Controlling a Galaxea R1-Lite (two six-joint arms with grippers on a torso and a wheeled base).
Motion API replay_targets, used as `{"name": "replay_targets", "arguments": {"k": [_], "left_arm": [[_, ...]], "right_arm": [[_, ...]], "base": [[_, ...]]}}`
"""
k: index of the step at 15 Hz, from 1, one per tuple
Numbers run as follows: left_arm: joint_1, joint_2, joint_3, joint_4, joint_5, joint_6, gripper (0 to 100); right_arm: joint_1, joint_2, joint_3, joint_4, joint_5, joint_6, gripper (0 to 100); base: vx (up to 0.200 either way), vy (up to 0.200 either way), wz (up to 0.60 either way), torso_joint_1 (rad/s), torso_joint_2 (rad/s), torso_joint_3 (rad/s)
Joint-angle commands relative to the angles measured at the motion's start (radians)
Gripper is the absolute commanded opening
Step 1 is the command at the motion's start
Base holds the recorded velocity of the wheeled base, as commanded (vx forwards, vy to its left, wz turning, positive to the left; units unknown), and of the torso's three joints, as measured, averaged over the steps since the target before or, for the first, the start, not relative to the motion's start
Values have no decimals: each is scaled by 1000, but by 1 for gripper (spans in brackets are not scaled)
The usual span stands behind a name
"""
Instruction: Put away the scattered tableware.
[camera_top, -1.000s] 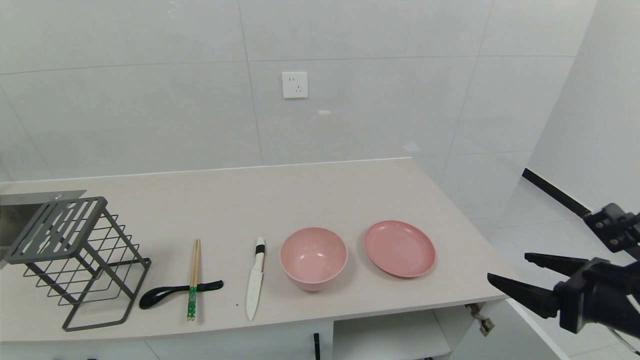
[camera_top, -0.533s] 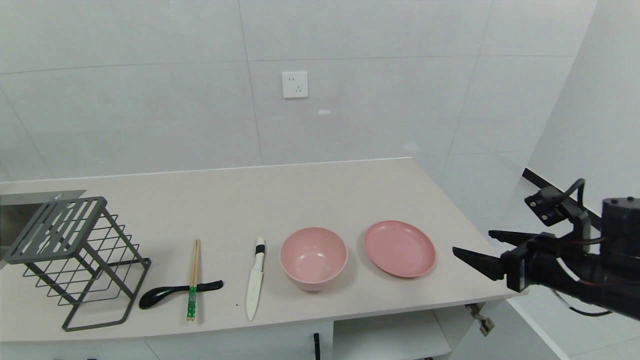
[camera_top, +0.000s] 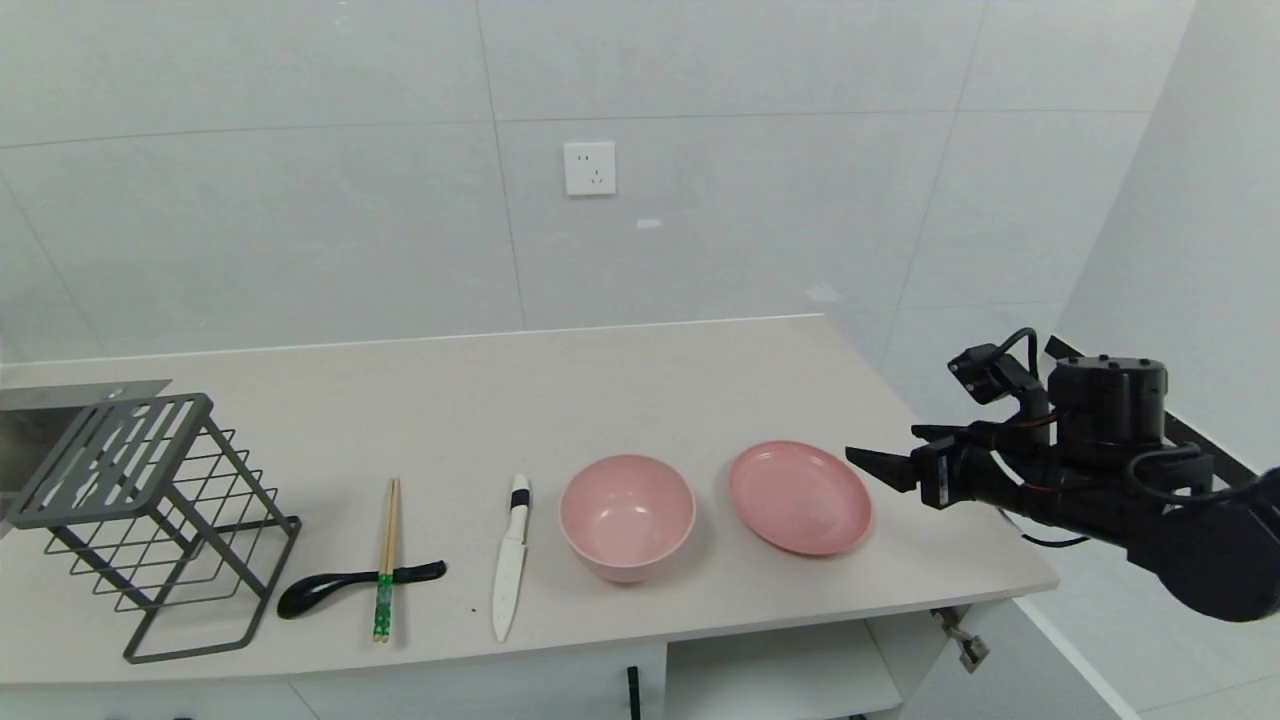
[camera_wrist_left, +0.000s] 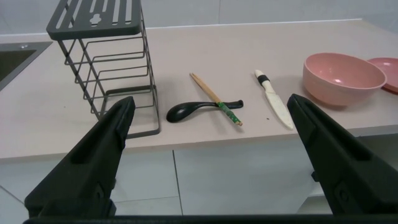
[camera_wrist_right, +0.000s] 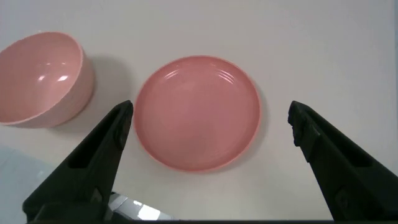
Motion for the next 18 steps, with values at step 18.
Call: {"name": "replay_targets", "arguments": {"k": [18], "left_arm": [[0, 1, 0, 0, 0, 0, 100]], "right_arm": [[-17, 414, -192, -118, -86, 0, 100]], "base": [[0, 0, 0, 0, 0, 0]]}}
